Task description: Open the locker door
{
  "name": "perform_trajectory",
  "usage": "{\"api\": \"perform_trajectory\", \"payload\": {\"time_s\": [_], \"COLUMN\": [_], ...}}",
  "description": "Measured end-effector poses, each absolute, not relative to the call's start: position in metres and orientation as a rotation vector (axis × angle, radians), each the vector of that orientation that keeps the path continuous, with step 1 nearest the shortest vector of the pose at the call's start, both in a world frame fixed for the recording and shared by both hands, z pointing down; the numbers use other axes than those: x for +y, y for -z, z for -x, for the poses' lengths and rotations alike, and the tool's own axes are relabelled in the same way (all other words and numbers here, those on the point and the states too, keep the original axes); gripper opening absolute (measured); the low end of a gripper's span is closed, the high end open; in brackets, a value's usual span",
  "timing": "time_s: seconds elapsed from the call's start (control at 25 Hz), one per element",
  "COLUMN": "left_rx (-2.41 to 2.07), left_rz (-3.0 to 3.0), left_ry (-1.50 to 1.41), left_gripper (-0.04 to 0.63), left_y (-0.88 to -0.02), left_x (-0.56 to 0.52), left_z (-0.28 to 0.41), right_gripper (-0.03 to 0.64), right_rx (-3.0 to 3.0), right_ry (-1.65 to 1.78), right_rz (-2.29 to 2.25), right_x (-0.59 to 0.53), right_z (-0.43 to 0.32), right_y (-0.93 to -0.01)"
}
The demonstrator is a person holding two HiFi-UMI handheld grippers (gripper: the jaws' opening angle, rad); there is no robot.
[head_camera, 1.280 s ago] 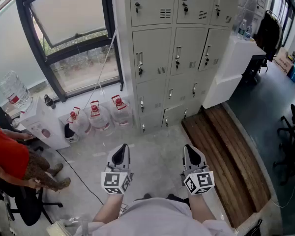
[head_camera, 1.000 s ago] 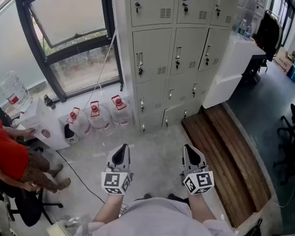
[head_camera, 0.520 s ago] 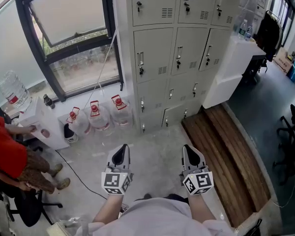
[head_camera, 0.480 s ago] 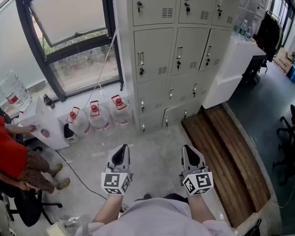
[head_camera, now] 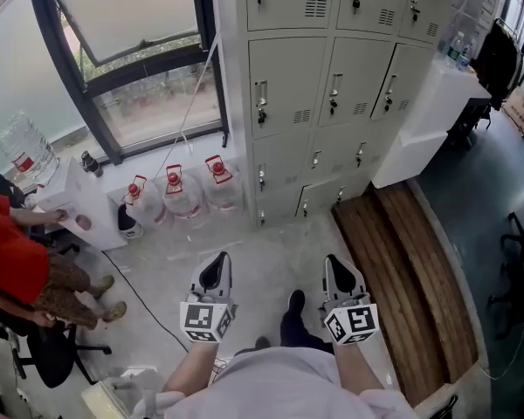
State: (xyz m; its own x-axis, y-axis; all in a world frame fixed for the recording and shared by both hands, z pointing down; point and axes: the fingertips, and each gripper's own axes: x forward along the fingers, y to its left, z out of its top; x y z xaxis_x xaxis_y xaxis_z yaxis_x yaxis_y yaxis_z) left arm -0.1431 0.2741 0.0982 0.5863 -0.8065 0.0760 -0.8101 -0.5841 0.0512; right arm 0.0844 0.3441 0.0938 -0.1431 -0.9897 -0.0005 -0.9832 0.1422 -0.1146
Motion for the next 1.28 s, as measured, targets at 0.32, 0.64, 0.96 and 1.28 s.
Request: {"api": "perform_trajectory", "payload": {"time_s": [0.32, 0.64, 0.96, 1.28], "left_rx": [-1.517, -1.666, -1.731, -1.663], "left_rz": [-2.654, -2.571, -2.545, -2.555], "left_ry": [-0.084, -0.111, -0.129, -0.138], "left_gripper": [0.009, 0.009, 0.009, 0.009], "left_y": [-0.110, -0.103, -0.100, -0.116], "left_x": [0.185, 0.077, 0.016, -0.039], "left_z": [0.119, 0.087, 0.078, 0.098], "right_gripper": [0.014, 0.014, 0.014, 0.014], "right_rx": [2.434, 2.552, 2.616, 2.609], "right_ry": [0.160, 0.178, 0.174, 0.220], "right_rz": [1.898, 1.710, 1.636, 1.688], "right_x": [0.231, 0.090, 0.004, -0.032], "right_z": [-0.109, -0.134, -0.132, -0.105], "right_y": [-0.113, -0.110, -0.114, -0.130]}}
